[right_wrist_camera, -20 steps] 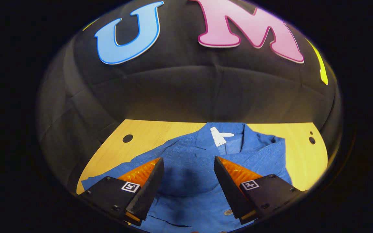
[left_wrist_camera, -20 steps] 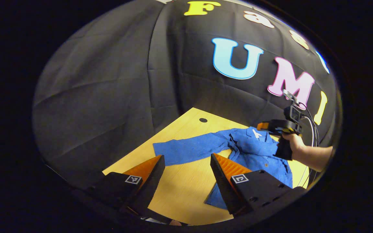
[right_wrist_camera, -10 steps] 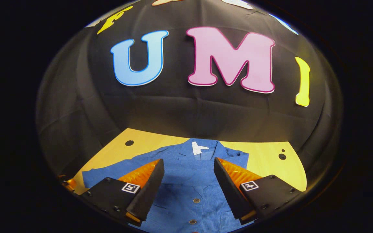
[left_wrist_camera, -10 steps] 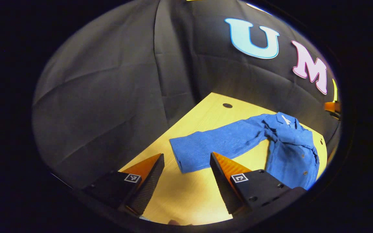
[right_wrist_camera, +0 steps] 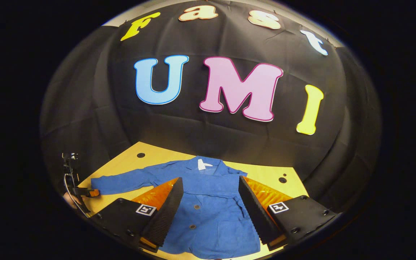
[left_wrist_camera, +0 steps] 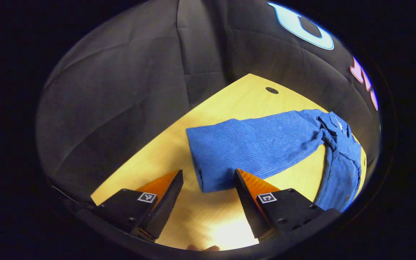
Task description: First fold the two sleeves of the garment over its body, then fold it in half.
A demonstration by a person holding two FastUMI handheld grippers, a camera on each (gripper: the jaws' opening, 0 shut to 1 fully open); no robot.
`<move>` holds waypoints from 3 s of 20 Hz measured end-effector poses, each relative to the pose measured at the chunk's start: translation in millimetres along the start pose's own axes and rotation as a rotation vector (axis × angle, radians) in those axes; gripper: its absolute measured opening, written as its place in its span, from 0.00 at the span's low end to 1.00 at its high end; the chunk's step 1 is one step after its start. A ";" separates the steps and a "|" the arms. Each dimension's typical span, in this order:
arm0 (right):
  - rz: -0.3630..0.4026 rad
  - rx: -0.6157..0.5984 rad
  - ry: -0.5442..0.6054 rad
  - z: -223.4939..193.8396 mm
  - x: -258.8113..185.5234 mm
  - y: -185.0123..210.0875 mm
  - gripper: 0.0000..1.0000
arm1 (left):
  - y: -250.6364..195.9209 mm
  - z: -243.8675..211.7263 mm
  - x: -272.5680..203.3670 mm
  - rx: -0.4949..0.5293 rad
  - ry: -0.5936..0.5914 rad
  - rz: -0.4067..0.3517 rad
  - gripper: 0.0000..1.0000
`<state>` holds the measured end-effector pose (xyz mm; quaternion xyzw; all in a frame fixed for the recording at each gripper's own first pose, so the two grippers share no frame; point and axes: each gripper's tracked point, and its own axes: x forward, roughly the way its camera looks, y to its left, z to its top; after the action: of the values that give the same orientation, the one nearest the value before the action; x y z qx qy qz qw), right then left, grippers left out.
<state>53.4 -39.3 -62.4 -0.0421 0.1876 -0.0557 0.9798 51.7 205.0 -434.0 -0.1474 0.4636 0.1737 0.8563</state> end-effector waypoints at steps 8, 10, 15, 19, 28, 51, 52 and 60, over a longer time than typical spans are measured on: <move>0.018 0.011 0.008 -21.2 -46.8 -1.7 0.99 | -23.5 8.7 3.5 0.067 0.042 -0.020 0.44; 0.029 0.031 0.004 -21.7 -48.7 -2.5 0.99 | -25.5 12.4 7.1 0.057 0.065 -0.028 0.28; 0.018 0.051 -0.009 -24.3 -50.0 -23.1 0.99 | -24.4 18.8 7.4 -0.059 0.117 -0.100 0.00; -0.024 0.081 -0.023 -25.7 -51.4 -54.3 0.99 | -30.1 42.1 -11.4 -0.072 0.047 -0.071 0.00; -0.065 0.149 0.001 -51.2 -35.6 -118.0 0.99 | -178.6 105.7 -57.2 0.082 -0.088 -0.174 0.00; -0.138 0.280 0.202 -153.8 -46.0 -243.8 0.99 | -629.5 -35.5 -112.3 0.564 -0.078 -0.632 0.84; -0.127 0.282 0.207 -157.2 -44.9 -240.9 1.00 | -614.9 -36.1 -120.8 0.560 -0.085 -0.642 0.84; -0.032 0.274 0.320 -206.4 -21.0 -193.3 0.99 | -424.9 -60.8 -178.0 0.564 -0.137 -0.560 0.84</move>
<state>-60.9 -240.8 -225.9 0.0978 0.3307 -0.1022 0.9331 100.1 -229.6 -276.7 -0.0153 0.3767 -0.1912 0.9063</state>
